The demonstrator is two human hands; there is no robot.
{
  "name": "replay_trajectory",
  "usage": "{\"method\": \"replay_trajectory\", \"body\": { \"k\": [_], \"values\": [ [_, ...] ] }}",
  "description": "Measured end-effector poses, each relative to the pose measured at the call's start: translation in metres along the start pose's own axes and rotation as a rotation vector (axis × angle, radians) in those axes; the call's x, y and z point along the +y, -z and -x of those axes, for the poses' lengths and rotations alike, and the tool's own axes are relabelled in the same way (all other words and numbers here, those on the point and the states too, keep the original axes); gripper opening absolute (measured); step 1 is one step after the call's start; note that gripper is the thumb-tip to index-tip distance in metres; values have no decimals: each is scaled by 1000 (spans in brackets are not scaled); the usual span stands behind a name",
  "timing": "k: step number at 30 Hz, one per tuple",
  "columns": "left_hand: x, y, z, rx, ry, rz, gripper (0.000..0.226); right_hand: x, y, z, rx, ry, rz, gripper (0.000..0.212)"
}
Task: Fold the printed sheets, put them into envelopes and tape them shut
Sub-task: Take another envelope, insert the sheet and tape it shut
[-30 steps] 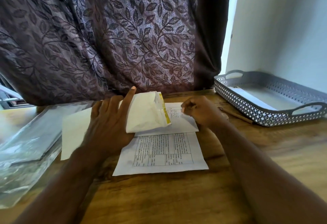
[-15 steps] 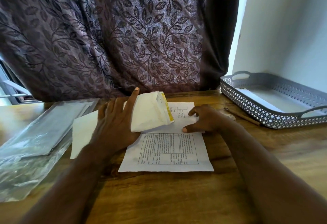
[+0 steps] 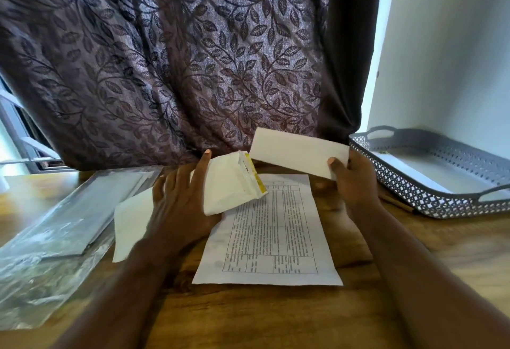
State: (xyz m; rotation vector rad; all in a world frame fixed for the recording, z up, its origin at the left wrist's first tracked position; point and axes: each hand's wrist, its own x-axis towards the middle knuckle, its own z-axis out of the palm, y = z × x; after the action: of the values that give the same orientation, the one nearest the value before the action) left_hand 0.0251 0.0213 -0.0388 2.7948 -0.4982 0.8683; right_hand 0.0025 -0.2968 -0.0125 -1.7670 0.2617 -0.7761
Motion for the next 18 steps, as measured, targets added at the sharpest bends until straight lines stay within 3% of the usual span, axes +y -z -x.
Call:
{"method": "replay_trajectory", "body": {
  "k": [3,6,12,18],
  "values": [
    [-3,-1,0,-4,38,34,131,-4,4,-1,90,23,-161,23],
    [-4,-1,0,23,61,51,126,-6,5,-1,92,48,-168,15],
    [-5,1,-1,81,72,55,121,-3,7,2,-46,48,-143,17],
    [-3,0,0,31,28,19,133,-10,2,7,-132,68,-106,14]
  ]
}}
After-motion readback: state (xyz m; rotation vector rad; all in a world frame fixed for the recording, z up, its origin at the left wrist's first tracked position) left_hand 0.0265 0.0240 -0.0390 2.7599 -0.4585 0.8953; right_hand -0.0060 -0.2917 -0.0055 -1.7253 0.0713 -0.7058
